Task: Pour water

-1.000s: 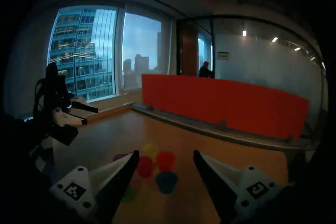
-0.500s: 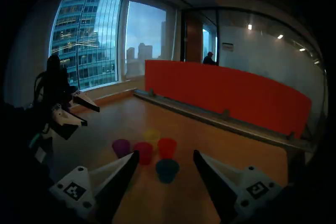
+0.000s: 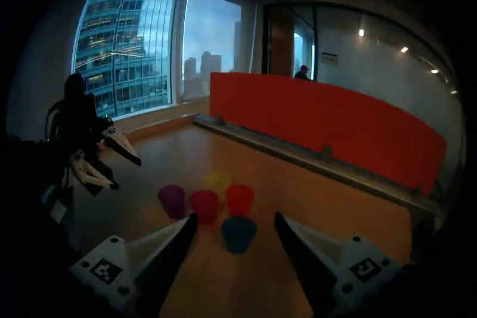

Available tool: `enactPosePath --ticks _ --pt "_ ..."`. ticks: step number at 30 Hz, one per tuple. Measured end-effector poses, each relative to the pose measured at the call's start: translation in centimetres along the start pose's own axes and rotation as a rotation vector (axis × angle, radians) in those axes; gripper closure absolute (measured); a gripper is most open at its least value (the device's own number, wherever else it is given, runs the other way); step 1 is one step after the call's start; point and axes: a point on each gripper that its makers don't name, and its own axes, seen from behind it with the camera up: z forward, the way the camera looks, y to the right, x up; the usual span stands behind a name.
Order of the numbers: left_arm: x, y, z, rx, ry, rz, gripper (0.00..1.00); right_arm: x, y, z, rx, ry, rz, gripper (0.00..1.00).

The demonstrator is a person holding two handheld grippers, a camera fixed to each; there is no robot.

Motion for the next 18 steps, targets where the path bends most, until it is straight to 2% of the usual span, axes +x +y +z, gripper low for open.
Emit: enactPosePath --ticks 5,11,18 --pt "-1.3 1.1 1.1 -0.036 -0.025 0.018 0.09 -0.6 0.0 0.8 0.008 -0.02 -0.014 0.0" --pt "-2.8 1.7 2.2 -0.059 -0.059 0.031 0.09 -1.3 0.1 1.9 0.018 -0.042 -0.031 0.01" --pt "-4.9 2.8 3.5 -0.108 -0.102 0.016 0.09 -2.3 0.5 3.3 0.029 -0.068 -0.039 0.01"
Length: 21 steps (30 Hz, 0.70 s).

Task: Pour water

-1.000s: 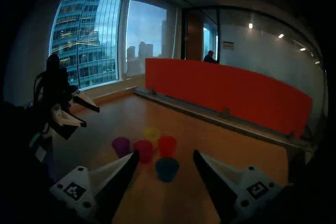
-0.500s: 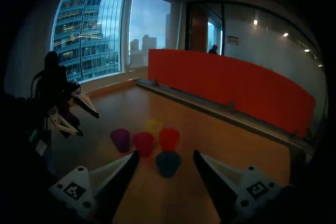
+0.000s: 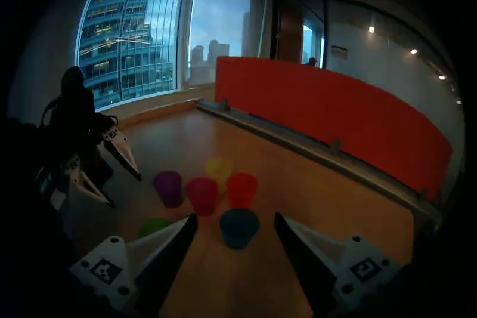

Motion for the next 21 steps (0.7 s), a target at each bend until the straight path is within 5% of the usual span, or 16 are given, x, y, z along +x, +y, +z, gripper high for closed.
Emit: enactPosePath --ticks 21 --pt "-4.6 1.4 5.5 -0.09 -0.107 -0.018 0.09 -1.8 0.4 3.6 0.036 -0.051 0.009 0.01"
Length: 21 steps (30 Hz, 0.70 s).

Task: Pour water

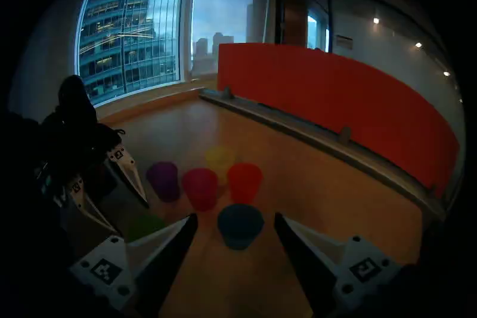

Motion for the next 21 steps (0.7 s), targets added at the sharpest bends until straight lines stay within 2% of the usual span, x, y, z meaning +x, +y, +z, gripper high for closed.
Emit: enactPosePath --ticks 21 --pt "-0.2 0.2 4.0 -0.029 -0.014 -0.023 0.1 -0.8 0.4 1.9 0.015 -0.027 0.004 0.01"
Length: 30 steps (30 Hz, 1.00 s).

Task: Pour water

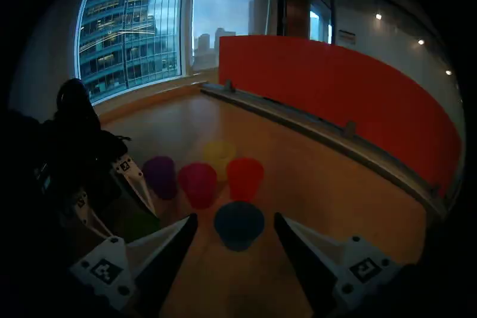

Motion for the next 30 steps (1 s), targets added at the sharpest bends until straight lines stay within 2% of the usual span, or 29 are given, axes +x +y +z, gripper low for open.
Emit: enactPosePath --ticks 8,17,30 --pt "0.5 0.4 0.9 -0.01 0.007 0.002 0.11 -0.3 0.3 0.3 0.001 -0.004 0.003 0.01" --pt "0.5 0.2 1.5 -0.004 0.012 -0.017 0.13 -0.6 0.5 0.7 0.006 -0.012 0.008 0.01" --pt "0.6 0.0 0.9 -0.005 0.009 -0.001 0.14 -2.0 0.2 2.2 0.018 -0.044 0.015 0.01"
